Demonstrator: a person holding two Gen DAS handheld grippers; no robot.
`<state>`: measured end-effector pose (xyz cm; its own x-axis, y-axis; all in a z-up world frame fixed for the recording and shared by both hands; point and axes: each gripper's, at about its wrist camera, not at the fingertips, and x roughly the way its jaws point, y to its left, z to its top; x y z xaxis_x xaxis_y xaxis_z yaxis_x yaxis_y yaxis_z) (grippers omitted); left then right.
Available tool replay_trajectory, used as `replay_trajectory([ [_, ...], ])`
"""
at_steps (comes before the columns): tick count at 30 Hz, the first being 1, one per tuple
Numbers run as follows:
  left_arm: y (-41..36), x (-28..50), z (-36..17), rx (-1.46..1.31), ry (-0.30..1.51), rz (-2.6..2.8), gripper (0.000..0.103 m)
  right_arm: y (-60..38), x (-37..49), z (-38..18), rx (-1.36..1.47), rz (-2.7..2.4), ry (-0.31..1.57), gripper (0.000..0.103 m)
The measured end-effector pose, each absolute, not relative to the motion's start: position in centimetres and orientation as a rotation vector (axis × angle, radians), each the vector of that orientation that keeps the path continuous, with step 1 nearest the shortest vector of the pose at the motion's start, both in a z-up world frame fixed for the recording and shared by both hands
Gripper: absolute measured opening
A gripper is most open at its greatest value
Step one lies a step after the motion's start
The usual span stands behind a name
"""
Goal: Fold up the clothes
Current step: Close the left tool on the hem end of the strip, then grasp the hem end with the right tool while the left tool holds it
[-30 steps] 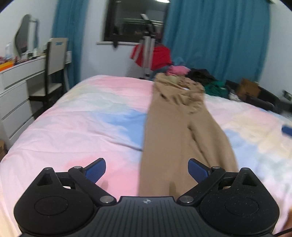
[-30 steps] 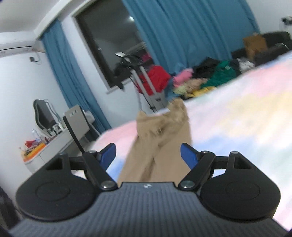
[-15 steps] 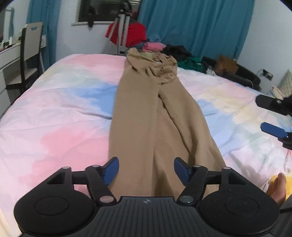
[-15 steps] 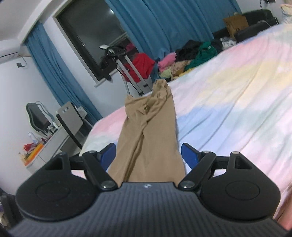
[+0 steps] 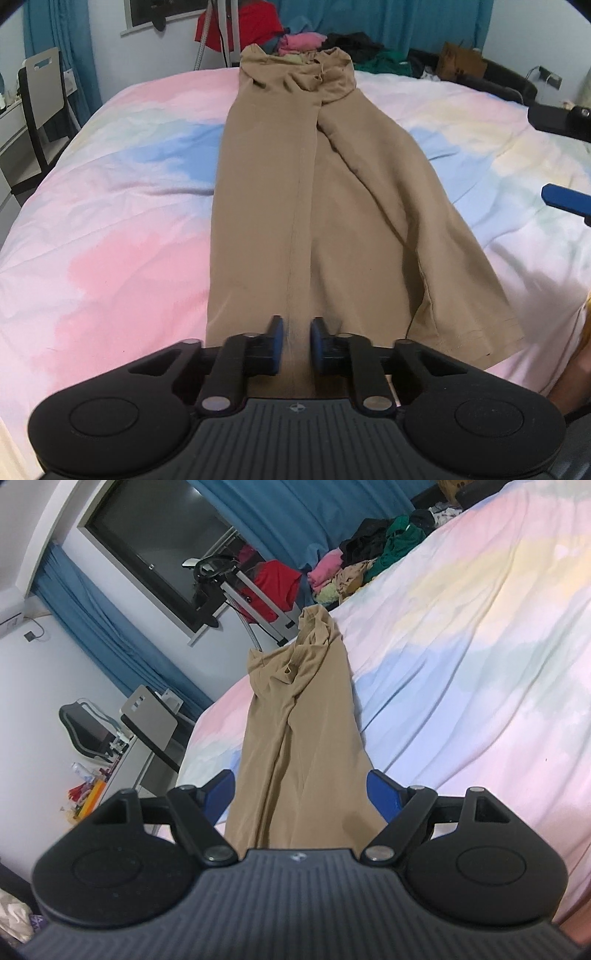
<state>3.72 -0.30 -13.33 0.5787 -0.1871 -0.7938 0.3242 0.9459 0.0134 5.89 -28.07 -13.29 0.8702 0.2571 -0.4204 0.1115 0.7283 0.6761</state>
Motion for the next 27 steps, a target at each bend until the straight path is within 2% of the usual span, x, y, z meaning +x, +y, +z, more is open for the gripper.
replay_trajectory([
  [14,2.0,1.1,-7.6,0.006,0.69,-0.374,0.005,-28.6,6.8,-15.2,0.794,0.043,0.639,0.081],
  [18,0.3,0.7,-6.2,0.126,0.647,-0.411,0.003,-29.0,7.2,-16.3,0.826,0.018,0.682,0.081],
  [27,-0.5,0.2,-6.8,0.346,0.671,-0.432,0.001,-29.1,7.6,-16.9,0.834,0.03,0.714,0.081],
])
